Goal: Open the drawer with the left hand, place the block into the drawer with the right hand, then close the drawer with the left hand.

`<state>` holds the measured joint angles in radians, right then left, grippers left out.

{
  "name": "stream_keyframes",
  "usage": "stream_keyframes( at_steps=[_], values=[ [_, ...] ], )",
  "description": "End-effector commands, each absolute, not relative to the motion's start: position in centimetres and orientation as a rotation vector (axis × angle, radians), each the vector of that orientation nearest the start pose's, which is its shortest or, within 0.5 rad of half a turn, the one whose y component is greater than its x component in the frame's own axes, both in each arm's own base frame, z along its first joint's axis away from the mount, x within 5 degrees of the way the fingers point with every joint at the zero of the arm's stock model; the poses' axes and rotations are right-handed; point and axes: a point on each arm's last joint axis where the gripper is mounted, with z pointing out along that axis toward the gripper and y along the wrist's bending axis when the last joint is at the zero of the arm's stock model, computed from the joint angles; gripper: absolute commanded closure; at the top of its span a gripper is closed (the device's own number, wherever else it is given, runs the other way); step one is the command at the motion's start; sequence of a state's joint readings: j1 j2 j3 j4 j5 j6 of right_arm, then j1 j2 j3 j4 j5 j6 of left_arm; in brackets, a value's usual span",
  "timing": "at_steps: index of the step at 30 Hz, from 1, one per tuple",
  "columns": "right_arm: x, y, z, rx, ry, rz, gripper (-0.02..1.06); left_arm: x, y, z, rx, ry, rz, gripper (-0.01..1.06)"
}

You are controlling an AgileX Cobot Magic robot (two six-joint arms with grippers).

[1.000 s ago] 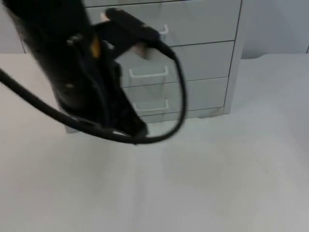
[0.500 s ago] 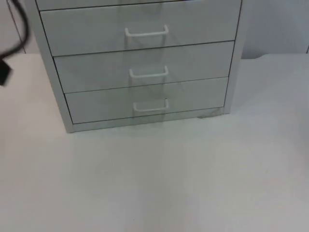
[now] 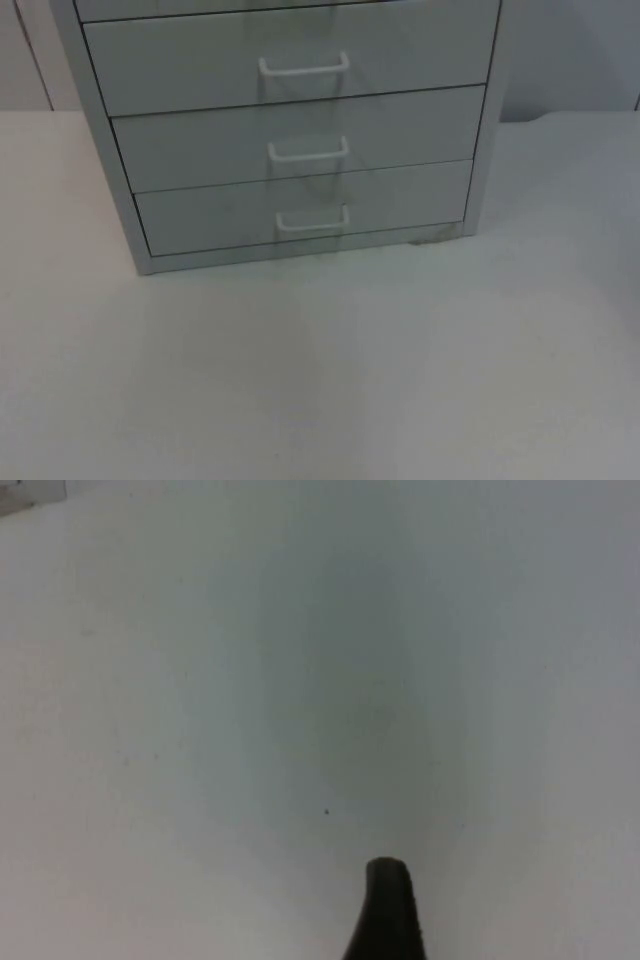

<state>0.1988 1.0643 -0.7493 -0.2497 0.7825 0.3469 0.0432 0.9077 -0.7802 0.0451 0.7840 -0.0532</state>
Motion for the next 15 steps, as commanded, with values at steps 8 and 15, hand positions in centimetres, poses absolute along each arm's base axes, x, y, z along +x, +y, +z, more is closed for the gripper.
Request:
stream_keyframes(
  at_steps=[8,15],
  values=[
    [16.6,2.9,31.1,-0.159,2.341,0.063,0.45,12.3,0.6,34.3,-0.069,2.201,0.019,1.05],
    [11.1,2.2,34.6,-0.173,2.110,0.135,0.45,6.2,0.2,36.2,-0.033,2.011,0.025,1.05]
  ],
)
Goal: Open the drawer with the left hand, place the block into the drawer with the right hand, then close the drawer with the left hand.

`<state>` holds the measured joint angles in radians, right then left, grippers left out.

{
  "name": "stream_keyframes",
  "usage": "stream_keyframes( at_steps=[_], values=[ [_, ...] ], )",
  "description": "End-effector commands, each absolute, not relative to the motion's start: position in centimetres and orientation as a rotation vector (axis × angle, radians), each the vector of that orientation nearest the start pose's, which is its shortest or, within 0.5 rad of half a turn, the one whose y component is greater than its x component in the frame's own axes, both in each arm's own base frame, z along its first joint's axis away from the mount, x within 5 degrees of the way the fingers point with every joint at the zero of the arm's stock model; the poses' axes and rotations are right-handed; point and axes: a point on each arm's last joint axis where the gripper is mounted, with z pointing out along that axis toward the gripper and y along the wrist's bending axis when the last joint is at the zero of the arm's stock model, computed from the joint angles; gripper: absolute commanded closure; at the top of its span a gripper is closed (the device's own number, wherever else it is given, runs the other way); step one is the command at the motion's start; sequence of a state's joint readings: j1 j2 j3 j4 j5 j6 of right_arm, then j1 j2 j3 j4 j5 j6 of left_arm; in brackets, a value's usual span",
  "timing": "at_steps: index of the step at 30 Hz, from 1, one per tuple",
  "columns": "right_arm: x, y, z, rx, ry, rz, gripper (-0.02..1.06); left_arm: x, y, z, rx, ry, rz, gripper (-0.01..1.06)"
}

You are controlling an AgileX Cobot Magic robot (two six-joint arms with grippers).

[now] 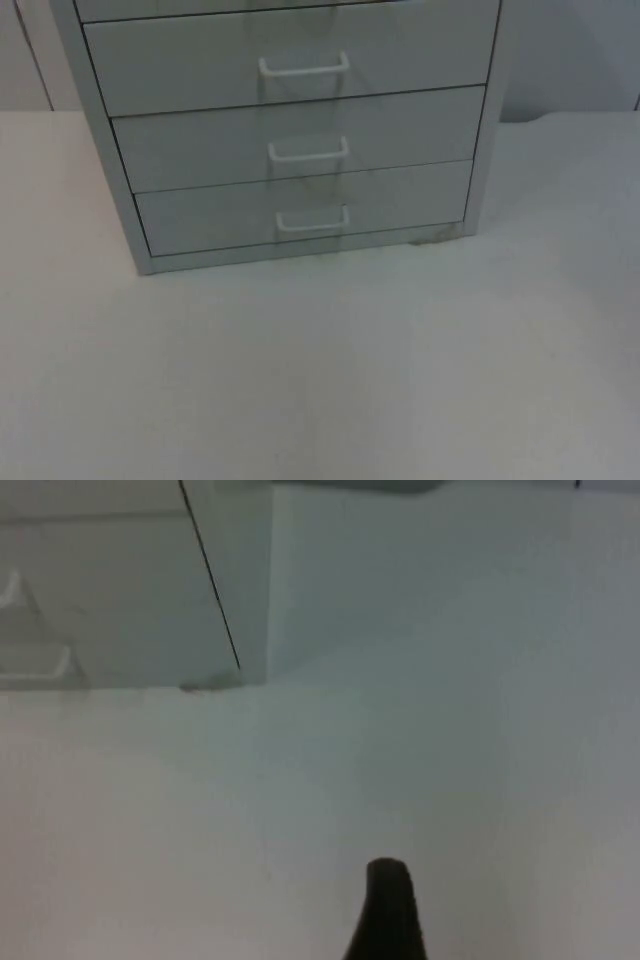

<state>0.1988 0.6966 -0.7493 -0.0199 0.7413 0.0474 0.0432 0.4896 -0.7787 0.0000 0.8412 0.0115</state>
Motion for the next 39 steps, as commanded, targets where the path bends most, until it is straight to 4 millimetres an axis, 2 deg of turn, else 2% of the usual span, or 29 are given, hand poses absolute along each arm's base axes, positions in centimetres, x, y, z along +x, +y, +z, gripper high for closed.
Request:
stream_keyframes(
  at_steps=[1,2,5,6,9,11,12,16,17,22,29,33,39],
  values=[
    [10.2,2.0,35.0,-0.170,2.070,0.139,0.45,5.2,0.1,36.3,-0.031,1.988,0.027,1.05],
    [10.2,2.0,35.0,-0.170,2.070,0.139,0.45,5.2,0.1,36.3,-0.031,1.988,0.027,1.05],
    [7.1,1.4,35.9,-0.196,1.966,0.131,0.45,2.1,0.0,36.2,-0.026,1.926,0.028,1.05],
    [7.1,1.4,35.9,-0.196,1.966,0.131,0.45,2.1,0.0,36.2,-0.026,1.926,0.028,1.05],
    [4.8,1.0,35.9,-0.234,1.929,0.110,0.45,-0.3,-0.1,36.0,-0.018,1.867,0.034,1.05],
    [3.5,0.8,35.3,-0.240,1.931,0.106,0.45,-2.0,-0.2,35.7,0.005,1.824,0.052,1.05],
    [3.5,0.8,35.3,-0.240,1.931,0.106,0.45,-2.0,-0.2,35.7,0.005,1.824,0.052,1.05],
    [1.7,0.4,32.7,-0.243,1.954,0.108,0.45,-4.7,-0.3,34.5,0.048,1.800,0.094,1.05],
    [1.7,0.4,32.7,-0.243,1.954,0.108,0.45,-4.7,-0.3,34.5,0.048,1.800,0.094,1.05],
    [-0.2,0.4,29.8,-0.262,1.936,0.143,0.45,-4.4,-0.3,33.4,0.052,1.885,0.086,1.05],
    [-1.0,0.7,29.3,-0.313,1.933,0.176,0.45,-3.1,-0.3,31.6,0.053,1.956,0.083,1.05],
    [-0.9,0.7,28.0,-0.330,2.023,0.172,0.45,-1.8,-0.2,29.4,0.057,2.039,0.072,1.05],
    [-0.8,0.2,28.0,-0.241,2.037,0.152,0.45,-1.6,-0.2,28.9,0.057,2.055,0.074,1.05]
  ],
)
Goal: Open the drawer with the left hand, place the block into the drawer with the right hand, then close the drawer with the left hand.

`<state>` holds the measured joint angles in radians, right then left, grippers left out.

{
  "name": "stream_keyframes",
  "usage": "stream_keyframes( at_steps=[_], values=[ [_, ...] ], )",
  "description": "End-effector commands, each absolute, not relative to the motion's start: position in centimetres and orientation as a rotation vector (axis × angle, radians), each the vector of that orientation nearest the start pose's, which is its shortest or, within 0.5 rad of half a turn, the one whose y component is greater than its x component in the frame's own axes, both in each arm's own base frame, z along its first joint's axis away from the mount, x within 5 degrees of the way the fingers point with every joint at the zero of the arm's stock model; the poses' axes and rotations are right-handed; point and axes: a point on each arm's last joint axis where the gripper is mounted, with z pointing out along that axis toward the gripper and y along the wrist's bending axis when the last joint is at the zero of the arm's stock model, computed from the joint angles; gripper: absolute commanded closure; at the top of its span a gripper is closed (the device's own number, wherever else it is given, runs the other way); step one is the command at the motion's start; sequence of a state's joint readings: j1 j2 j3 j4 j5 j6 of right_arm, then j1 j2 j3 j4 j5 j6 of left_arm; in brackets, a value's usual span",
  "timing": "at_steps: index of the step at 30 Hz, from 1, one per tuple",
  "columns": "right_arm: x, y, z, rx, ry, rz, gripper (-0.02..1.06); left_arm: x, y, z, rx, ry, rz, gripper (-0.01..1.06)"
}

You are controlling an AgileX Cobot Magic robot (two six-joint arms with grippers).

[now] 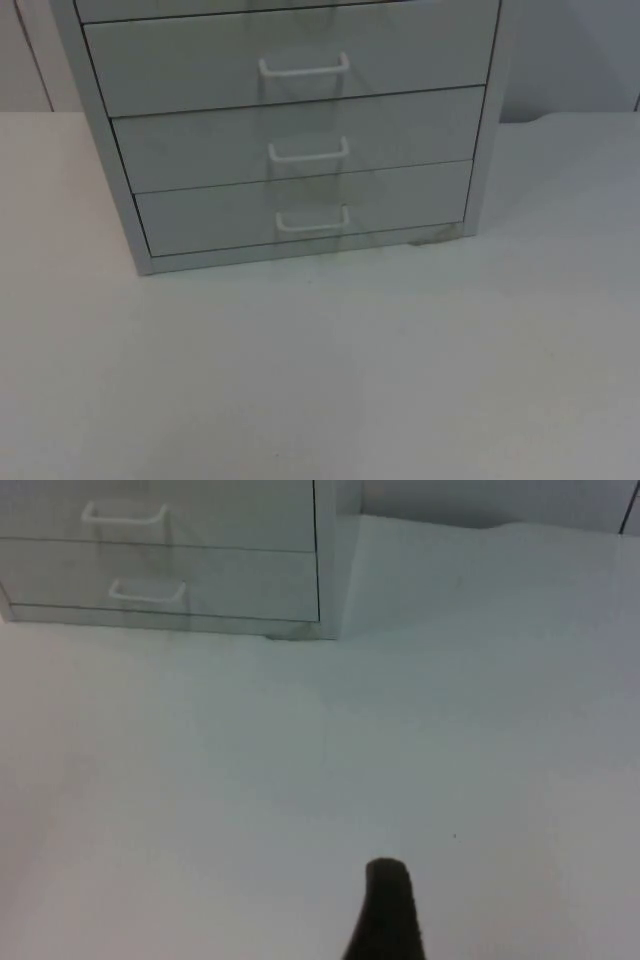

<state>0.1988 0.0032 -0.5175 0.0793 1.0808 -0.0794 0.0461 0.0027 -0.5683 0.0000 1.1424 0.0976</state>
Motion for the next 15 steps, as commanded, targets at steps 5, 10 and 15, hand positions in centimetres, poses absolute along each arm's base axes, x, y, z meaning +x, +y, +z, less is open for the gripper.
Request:
stream_keyframes(
  at_steps=[5,10,15],
  values=[
    [-0.7,-0.1,28.0,-0.169,2.045,0.140,0.45,-1.5,-0.2,29.0,0.056,2.037,0.078,1.05],
    [-0.7,-0.1,28.0,-0.173,2.044,0.138,0.45,-1.0,-0.2,28.2,0.054,2.053,0.069,1.05],
    [-0.7,-0.1,28.0,-0.173,2.044,0.138,0.45,-0.6,-0.2,27.8,0.046,2.056,0.066,1.05]
  ],
)
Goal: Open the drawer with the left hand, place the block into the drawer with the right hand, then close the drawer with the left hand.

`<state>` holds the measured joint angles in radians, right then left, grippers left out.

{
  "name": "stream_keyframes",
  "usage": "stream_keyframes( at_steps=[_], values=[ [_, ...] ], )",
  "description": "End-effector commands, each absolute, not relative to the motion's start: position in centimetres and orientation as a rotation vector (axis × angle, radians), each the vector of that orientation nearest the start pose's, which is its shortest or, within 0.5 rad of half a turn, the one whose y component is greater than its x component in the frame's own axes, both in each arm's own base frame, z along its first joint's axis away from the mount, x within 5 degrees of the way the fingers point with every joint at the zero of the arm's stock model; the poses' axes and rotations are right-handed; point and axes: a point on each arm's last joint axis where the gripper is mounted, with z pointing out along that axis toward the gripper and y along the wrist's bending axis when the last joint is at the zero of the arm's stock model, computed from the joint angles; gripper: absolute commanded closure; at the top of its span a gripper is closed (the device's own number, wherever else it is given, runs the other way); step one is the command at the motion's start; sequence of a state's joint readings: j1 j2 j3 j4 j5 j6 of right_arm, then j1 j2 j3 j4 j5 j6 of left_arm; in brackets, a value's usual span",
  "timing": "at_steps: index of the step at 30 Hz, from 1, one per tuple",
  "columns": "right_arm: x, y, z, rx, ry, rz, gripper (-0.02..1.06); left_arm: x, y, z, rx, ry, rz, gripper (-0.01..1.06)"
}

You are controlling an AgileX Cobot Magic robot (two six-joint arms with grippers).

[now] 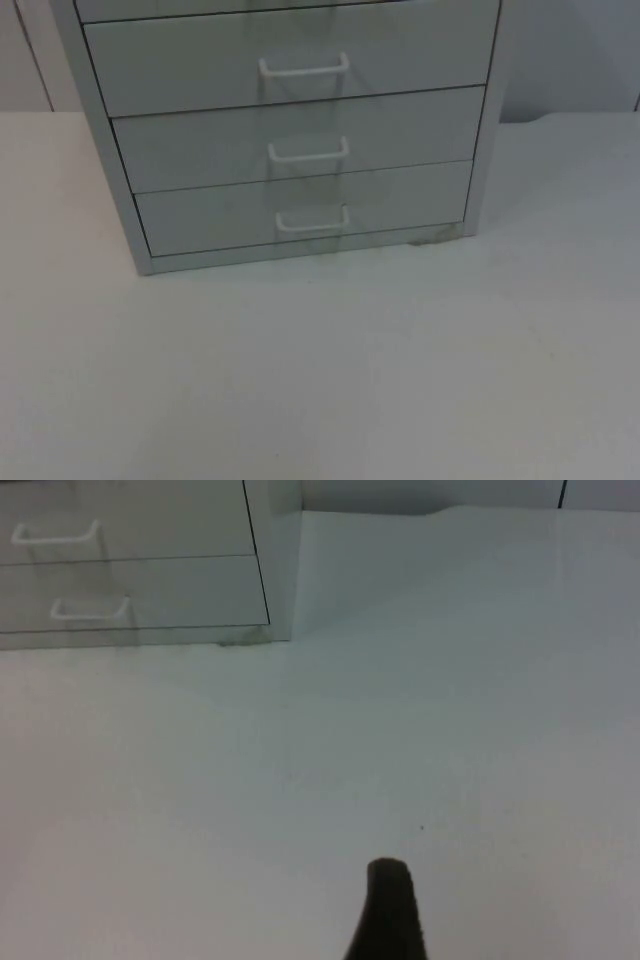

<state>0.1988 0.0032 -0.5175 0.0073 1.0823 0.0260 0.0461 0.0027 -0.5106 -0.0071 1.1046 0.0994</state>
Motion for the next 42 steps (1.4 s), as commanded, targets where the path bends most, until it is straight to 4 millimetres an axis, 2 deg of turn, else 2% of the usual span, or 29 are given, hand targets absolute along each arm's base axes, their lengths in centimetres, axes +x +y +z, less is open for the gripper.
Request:
stream_keyframes(
  at_steps=[1,5,18,22,32,34,36,37,38,42],
  values=[
    [-0.73,-0.14,27.98,-0.173,2.044,0.138,0.45,-0.63,-0.17,27.75,0.046,2.056,0.066,1.05],
    [-0.81,0.23,27.99,-0.247,2.036,0.151,0.45,-0.48,-0.17,27.43,0.046,2.066,0.065,1.05],
    [-0.81,0.25,27.99,-0.250,2.036,0.153,0.45,-0.48,-0.17,27.43,0.046,2.066,0.065,1.05],
    [-0.82,0.29,27.99,-0.253,2.036,0.157,0.45,-0.50,0.26,27.43,-0.045,2.066,0.077,1.05],
    [-0.83,0.30,27.99,-0.251,2.036,0.161,0.45,-0.50,0.26,27.43,-0.044,2.066,0.077,1.05],
    [-0.82,0.30,28.01,-0.250,2.034,0.161,0.45,-0.50,0.26,27.43,-0.044,2.066,0.077,0.97],
    [-0.82,0.30,28.01,-0.250,2.034,0.161,0.39,-0.50,0.25,27.43,-0.044,2.066,0.075,0.77],
    [-0.82,0.30,28.01,-0.250,2.034,0.161,0.33,-0.50,0.25,27.43,-0.044,2.066,0.075,0.63],
    [-0.82,0.30,28.01,-0.250,2.034,0.161,0.33,-0.50,0.25,27.43,-0.044,2.066,0.075,0.63],
    [-0.82,0.30,28.01,-0.250,2.034,0.161,0.01,-0.50,0.25,27.43,-0.044,2.066,0.075,0.00]
  ],
)
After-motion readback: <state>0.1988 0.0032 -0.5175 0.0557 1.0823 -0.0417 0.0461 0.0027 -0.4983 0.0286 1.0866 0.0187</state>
